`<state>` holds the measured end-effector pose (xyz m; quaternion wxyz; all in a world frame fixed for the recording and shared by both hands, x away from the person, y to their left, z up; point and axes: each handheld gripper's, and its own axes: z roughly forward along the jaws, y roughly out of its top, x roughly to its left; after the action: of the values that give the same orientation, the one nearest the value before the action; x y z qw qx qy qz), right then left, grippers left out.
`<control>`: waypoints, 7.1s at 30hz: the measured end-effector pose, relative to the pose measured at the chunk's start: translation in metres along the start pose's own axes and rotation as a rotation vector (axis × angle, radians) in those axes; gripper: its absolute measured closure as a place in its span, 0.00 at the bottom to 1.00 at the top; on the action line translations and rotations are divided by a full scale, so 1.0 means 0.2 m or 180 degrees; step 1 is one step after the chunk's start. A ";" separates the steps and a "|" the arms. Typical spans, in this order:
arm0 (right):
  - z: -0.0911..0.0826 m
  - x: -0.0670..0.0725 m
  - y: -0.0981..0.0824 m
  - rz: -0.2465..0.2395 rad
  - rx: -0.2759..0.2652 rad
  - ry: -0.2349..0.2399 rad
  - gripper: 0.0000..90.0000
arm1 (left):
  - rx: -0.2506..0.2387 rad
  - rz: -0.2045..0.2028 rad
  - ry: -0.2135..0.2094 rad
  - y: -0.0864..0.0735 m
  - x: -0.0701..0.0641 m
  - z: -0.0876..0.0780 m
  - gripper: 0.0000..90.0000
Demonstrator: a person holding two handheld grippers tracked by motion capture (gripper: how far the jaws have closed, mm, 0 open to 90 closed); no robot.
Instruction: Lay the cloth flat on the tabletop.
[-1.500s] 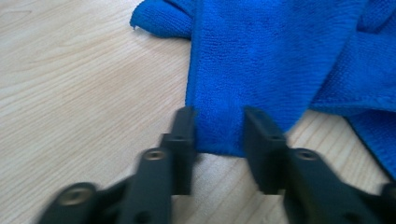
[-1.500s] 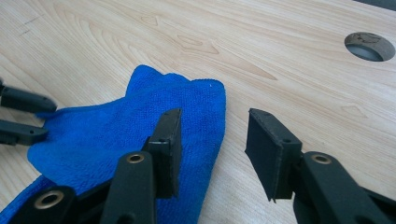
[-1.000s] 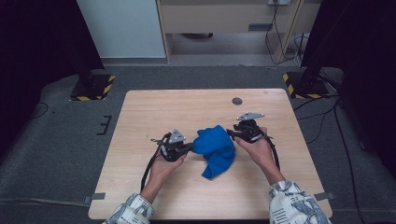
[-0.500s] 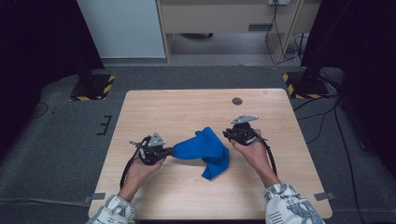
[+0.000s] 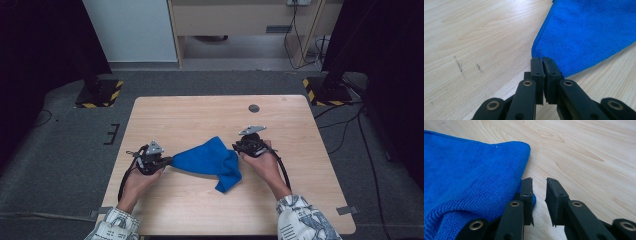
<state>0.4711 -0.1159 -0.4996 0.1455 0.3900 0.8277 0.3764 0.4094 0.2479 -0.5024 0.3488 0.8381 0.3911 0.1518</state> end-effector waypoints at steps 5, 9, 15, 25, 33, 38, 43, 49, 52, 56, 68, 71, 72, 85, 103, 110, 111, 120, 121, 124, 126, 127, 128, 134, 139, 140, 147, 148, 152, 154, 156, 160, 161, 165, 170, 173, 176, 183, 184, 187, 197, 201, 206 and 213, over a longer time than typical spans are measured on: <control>0.03 0.04 0.02 0.0102 -0.0027 0.0116 0.69 | 0.0058 0.0065 -0.0008 0.00 -0.02 0.02 0.97; 0.08 0.09 0.03 0.0036 0.0013 0.0156 0.62 | 0.0039 0.0060 -0.0002 0.00 -0.03 0.03 0.97; 0.13 0.12 0.04 0.0109 0.0045 0.0303 0.73 | -0.0030 0.0024 -0.0044 0.03 -0.03 0.04 0.97; 0.13 0.12 0.03 0.0036 0.0052 0.0322 0.98 | -0.0030 0.0051 -0.0042 0.04 -0.05 0.06 0.97; 0.03 0.11 0.07 0.0024 -0.0058 0.0299 0.99 | -0.0245 -0.0004 -0.0078 0.10 -0.08 0.02 0.97; -0.12 0.13 0.12 -0.0100 -0.0191 0.0213 0.99 | -0.0361 0.0068 -0.0050 0.13 -0.10 -0.04 0.97; -0.06 0.20 0.12 -0.0209 -0.0096 0.0284 0.98 | -0.0093 0.0019 0.0056 0.08 -0.04 -0.03 0.97; 0.14 0.28 0.10 -0.0232 0.0121 0.0397 0.89 | 0.0045 -0.0024 0.0100 0.01 0.02 -0.05 0.97; 0.15 0.30 0.10 -0.0241 0.0099 0.0341 0.76 | 0.0078 -0.0052 0.0146 -0.01 0.05 -0.05 0.97; 0.09 0.26 0.12 -0.0140 0.0031 0.0256 0.64 | 0.0084 -0.0085 0.0180 -0.02 0.08 -0.07 0.97; 0.10 0.13 0.12 0.0004 0.0095 0.0009 0.64 | 0.0132 -0.0168 0.0284 -0.07 0.13 -0.08 0.97; 0.14 0.14 0.10 0.0020 0.0161 0.0030 0.64 | 0.0144 -0.0174 0.0306 -0.07 0.14 -0.08 0.97; 0.15 0.15 0.08 0.0019 0.0174 0.0033 0.64 | 0.0131 -0.0175 0.0309 -0.07 0.14 -0.08 0.96; 0.17 0.16 -0.01 0.0013 0.0355 -0.0087 0.77 | 0.0086 -0.0223 0.0325 -0.08 0.16 -0.08 0.96; -0.06 0.10 -0.10 0.0137 0.0233 -0.0117 0.69 | 0.0025 -0.0075 0.0279 0.01 0.06 -0.01 0.97; 0.05 0.01 0.02 0.0211 0.0153 -0.0261 0.51 | 0.0026 -0.0089 0.0301 0.00 0.08 0.00 0.97; 0.07 0.00 0.04 0.0234 0.0158 -0.0265 0.50 | 0.0025 -0.0089 0.0302 0.00 0.08 0.00 0.97; 0.19 -0.03 0.09 0.0283 0.0148 -0.0316 0.57 | 0.0028 -0.0088 0.0328 0.01 0.08 0.02 0.96; 0.20 -0.03 0.09 0.0287 0.0158 -0.0354 0.58 | 0.0029 -0.0083 0.0329 0.01 0.08 0.02 0.96; 0.22 -0.05 0.09 0.0326 0.0175 -0.0375 0.57 | 0.0022 -0.0096 0.0331 0.01 0.08 0.03 0.97; 0.23 -0.05 0.09 0.0305 0.0204 -0.0394 0.55 | 0.0023 -0.0099 0.0329 0.01 0.09 0.03 0.96; 0.24 -0.05 0.09 0.0303 0.0208 -0.0393 0.54 | 0.0022 -0.0099 0.0326 0.01 0.09 0.03 0.97; 0.25 -0.05 0.08 0.0304 0.0215 -0.0402 0.54 | 0.0022 -0.0098 0.0326 0.01 0.09 0.03 0.97; 0.27 -0.04 0.07 0.0275 0.0275 -0.0428 0.59 | 0.0017 -0.0119 0.0327 0.01 0.09 0.03 0.97; 0.25 -0.02 0.06 0.0217 0.0260 -0.0307 0.86 | -0.0007 -0.0136 0.0314 0.01 0.09 0.03 0.97; 0.25 -0.02 0.06 0.0227 0.0251 -0.0287 0.93 | -0.0015 -0.0139 0.0309 0.01 0.09 0.03 0.97; 0.16 -0.03 0.03 0.0261 0.0076 -0.0181 0.98 | -0.0118 -0.0160 0.0230 0.05 0.06 0.02 0.97; 0.13 -0.03 0.03 0.0265 0.0024 -0.0166 0.98 | -0.0135 -0.0156 0.0217 0.06 0.06 0.02 0.97; 0.02 -0.06 0.03 0.0274 -0.0123 -0.0137 0.98 | -0.0211 -0.0151 0.0167 0.10 0.04 0.03 0.97; -0.04 -0.08 0.03 0.0284 -0.0186 -0.0130 0.98 | -0.0222 -0.0142 0.0156 0.13 0.03 0.04 0.97; -0.07 -0.10 0.04 0.0286 -0.0240 -0.0135 0.98 | -0.0245 -0.0118 0.0152 0.16 0.02 0.05 0.97; -0.14 -0.14 0.05 0.0325 -0.0369 -0.0108 0.98 | -0.0288 -0.0102 0.0126 0.20 0.00 0.05 0.97; -0.15 -0.14 0.05 0.0335 -0.0387 -0.0102 0.98 | -0.0298 -0.0085 0.0128 0.21 0.00 0.05 0.97; -0.21 -0.17 0.06 0.0333 -0.0443 -0.0124 0.98 | -0.0352 -0.0053 0.0130 0.25 -0.01 0.02 0.97; -0.29 -0.18 0.07 0.0332 -0.0545 -0.0148 0.98 | -0.0416 -0.0016 0.0143 0.31 -0.02 -0.01 0.97; -0.35 -0.19 0.09 0.0300 -0.0629 -0.0171 0.98 | -0.0471 0.0011 0.0146 0.35 -0.03 -0.03 0.97; -0.39 -0.20 0.10 0.0298 -0.0705 -0.0185 0.98 | -0.0535 0.0019 0.0153 0.38 -0.04 -0.05 0.97; -0.46 -0.21 0.12 0.0280 -0.0816 -0.0230 0.98 | -0.0660 0.0036 0.0152 0.45 -0.04 -0.09 0.97; -0.47 -0.21 0.13 0.0265 -0.0827 -0.0236 0.98 | -0.0682 0.0047 0.0155 0.46 -0.05 -0.11 0.97; -0.50 -0.20 0.14 0.0227 -0.0878 -0.0262 0.98 | -0.0732 0.0052 0.0160 0.48 -0.05 -0.12 0.97; -0.55 -0.20 0.18 0.0180 -0.0969 -0.0325 0.98 | -0.0798 0.0074 0.0152 0.53 -0.06 -0.14 0.97; -0.57 -0.20 0.19 0.0184 -0.1004 -0.0335 0.98 | -0.0822 0.0090 0.0154 0.54 -0.07 -0.15 0.97; -0.61 -0.19 0.20 0.0150 -0.1076 -0.0336 0.98 | -0.0897 0.0087 0.0171 0.55 -0.07 -0.19 0.97; -0.64 -0.18 0.22 0.0106 -0.1114 -0.0353 0.98 | -0.0944 0.0104 0.0171 0.57 -0.08 -0.21 0.97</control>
<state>0.4495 -0.1896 -0.3822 0.2502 0.3926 0.7337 0.4949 0.4388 0.2041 -0.3920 0.4557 0.7792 0.3599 0.2359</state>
